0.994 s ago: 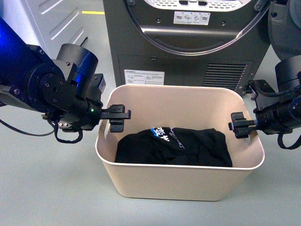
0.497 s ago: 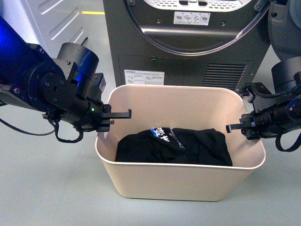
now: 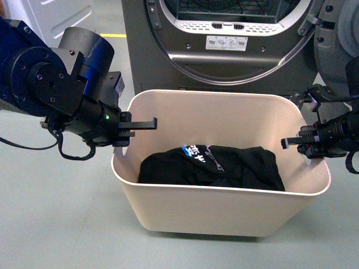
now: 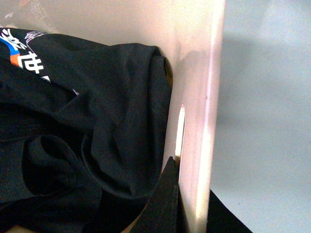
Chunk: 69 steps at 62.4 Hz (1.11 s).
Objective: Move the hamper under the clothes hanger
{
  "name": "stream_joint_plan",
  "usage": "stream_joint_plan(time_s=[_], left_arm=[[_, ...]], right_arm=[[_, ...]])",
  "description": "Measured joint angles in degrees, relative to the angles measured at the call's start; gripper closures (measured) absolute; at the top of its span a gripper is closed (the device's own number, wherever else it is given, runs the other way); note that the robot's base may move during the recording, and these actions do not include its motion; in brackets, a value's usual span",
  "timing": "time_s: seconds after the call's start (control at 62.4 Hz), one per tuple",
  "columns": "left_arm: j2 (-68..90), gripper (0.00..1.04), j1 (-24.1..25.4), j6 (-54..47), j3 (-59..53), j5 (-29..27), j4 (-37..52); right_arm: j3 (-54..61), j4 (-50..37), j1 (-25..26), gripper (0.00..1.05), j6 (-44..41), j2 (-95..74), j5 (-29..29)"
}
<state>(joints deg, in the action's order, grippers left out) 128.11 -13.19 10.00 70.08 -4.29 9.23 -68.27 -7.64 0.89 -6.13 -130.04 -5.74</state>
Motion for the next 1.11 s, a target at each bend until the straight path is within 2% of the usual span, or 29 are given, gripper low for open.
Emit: stream_joint_plan(time_s=[0.561,0.818,1.106], left_arm=[[-0.39,1.01,0.04,-0.61,-0.59,-0.61,0.17],[-0.39,1.01,1.64,-0.61,-0.68,-1.38,0.17],[-0.39,1.01,-0.37,-0.63,-0.63,0.0,0.26]], right_arm=[[1.29,-0.17,-0.17,1.02,0.0,0.72,-0.31],[1.27,-0.24,-1.95,1.02,0.26,0.72,-1.22],[1.27,-0.24,0.46,1.02,0.02,0.83,-0.2]])
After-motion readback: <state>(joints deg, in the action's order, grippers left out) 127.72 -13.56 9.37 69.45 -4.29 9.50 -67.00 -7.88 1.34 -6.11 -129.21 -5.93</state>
